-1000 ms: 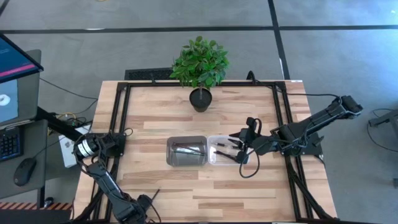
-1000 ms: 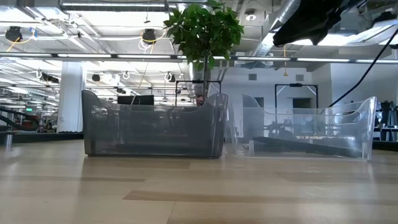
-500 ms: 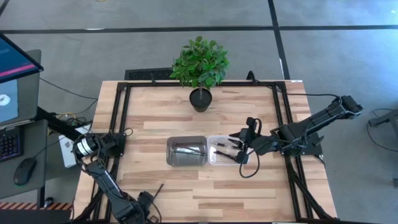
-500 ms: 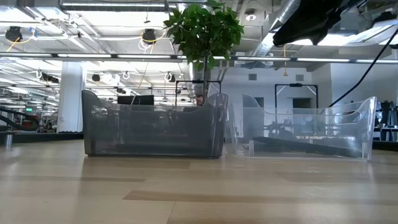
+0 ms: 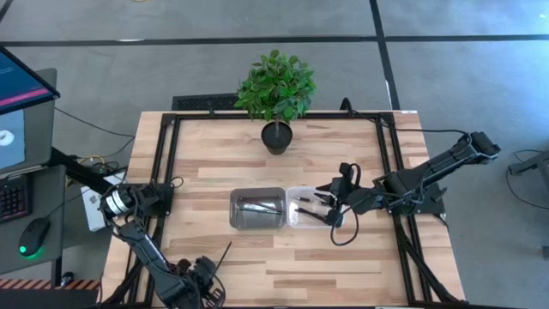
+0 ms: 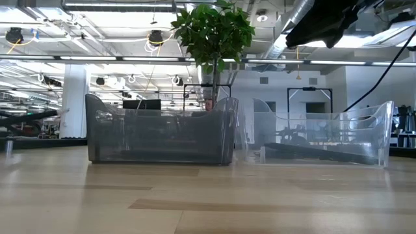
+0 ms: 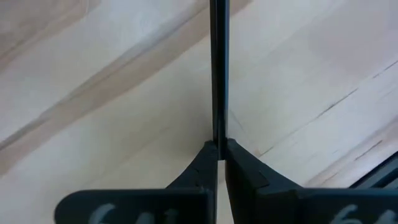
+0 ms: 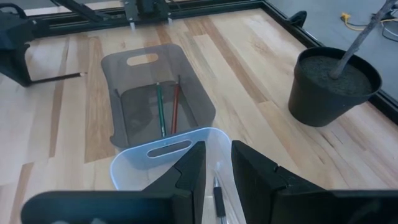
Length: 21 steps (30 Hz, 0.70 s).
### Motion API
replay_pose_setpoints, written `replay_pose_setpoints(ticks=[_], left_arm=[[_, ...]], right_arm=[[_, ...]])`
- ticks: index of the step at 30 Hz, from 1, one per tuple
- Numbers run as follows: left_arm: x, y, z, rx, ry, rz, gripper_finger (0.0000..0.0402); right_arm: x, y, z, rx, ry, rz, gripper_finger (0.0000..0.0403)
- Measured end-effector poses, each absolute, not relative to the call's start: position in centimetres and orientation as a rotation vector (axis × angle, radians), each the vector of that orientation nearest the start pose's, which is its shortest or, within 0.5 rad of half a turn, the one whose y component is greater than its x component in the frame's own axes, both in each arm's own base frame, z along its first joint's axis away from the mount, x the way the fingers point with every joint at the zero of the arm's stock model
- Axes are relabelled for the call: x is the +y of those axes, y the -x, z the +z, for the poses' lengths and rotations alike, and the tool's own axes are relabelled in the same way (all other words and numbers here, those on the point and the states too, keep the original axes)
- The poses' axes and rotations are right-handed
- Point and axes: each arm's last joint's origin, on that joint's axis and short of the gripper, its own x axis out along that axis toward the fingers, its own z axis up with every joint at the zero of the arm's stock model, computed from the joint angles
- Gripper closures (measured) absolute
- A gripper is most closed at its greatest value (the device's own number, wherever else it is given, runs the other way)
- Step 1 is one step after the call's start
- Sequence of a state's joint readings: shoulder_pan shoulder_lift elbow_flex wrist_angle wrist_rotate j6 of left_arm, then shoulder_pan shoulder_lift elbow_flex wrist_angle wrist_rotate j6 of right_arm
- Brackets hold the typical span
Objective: Sort pens & pencils
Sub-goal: Put the black pencil into the black bin
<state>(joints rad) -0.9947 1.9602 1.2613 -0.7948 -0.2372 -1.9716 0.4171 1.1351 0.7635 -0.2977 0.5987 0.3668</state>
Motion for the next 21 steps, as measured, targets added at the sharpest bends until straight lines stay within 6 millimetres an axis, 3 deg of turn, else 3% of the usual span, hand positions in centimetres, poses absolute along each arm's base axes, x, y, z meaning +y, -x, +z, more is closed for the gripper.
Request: replay_pose_setpoints(ticks=[13,21], left_arm=[[-28.9,-20.28,14.3,0.947,0.669,0.655,0.0401],[-28.32,-20.78,14.8,0.715,0.544,0.635,0.0401]], right_arm=[[7.87,-21.79,25.38,0.532,-0.035,-0.276,0.0301],[8.14,-22.35,26.24,0.437,-0.097,-0.249,0.0294]])
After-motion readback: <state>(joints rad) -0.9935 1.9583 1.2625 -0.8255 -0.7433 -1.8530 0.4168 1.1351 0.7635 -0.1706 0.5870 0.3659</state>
